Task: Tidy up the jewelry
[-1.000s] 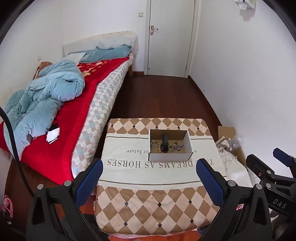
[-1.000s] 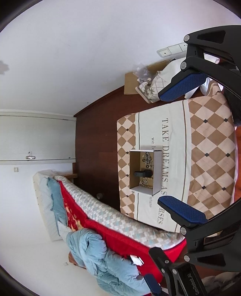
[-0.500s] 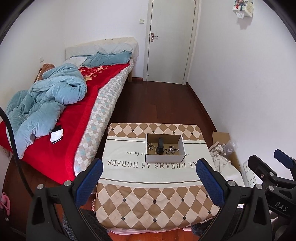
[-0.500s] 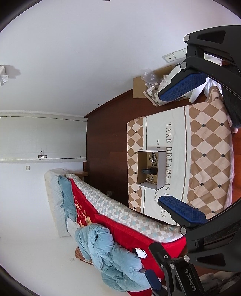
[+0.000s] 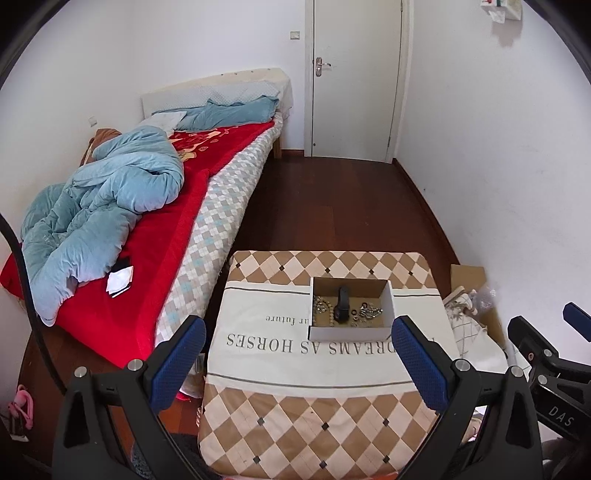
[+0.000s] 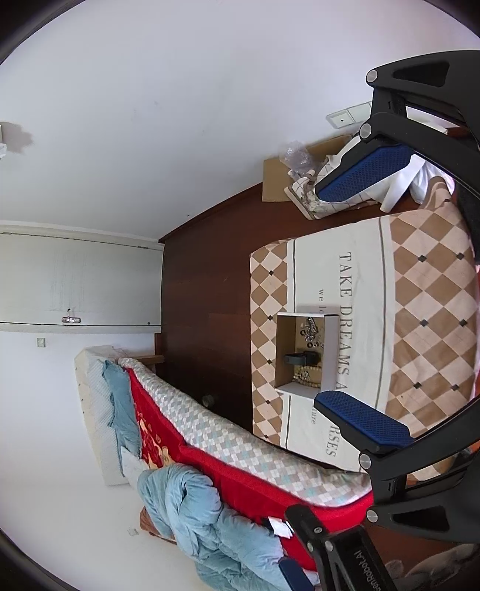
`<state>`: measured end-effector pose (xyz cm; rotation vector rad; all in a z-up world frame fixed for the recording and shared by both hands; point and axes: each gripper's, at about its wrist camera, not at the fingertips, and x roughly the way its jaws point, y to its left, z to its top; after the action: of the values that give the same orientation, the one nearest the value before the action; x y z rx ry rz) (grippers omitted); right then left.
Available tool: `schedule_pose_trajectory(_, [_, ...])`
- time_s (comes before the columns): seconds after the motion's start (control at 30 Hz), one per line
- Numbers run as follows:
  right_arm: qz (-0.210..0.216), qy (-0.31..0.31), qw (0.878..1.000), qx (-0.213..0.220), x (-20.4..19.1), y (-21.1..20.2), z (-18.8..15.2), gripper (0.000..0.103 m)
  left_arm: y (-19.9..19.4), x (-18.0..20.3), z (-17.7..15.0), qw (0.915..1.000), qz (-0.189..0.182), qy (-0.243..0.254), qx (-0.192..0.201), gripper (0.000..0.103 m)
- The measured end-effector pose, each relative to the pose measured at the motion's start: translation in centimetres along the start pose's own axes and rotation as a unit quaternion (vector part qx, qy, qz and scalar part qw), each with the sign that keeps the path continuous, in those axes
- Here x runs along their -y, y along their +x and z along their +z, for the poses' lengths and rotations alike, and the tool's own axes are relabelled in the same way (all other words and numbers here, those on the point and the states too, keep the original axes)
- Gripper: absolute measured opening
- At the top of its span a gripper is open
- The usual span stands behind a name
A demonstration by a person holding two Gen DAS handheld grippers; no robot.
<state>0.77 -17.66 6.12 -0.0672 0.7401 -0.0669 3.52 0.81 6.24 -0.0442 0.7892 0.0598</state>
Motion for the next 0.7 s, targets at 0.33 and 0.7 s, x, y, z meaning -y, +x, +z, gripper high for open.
schedule_pose_trajectory(0.33, [-0.006,0.003,0.999,-0.037,0.0,5.4,1.1,0.103,5.0,0.6,0.8,0.9990,0.006,0.007,-0.043,0.103])
schedule_pose_trajectory(0.7, [-0.005,0.000,0.999,-0.053,-0.5,7.5,1.3,0.103,6.7,0.5,1.0,0.9983,0.003,0.002,-0.058,0.103])
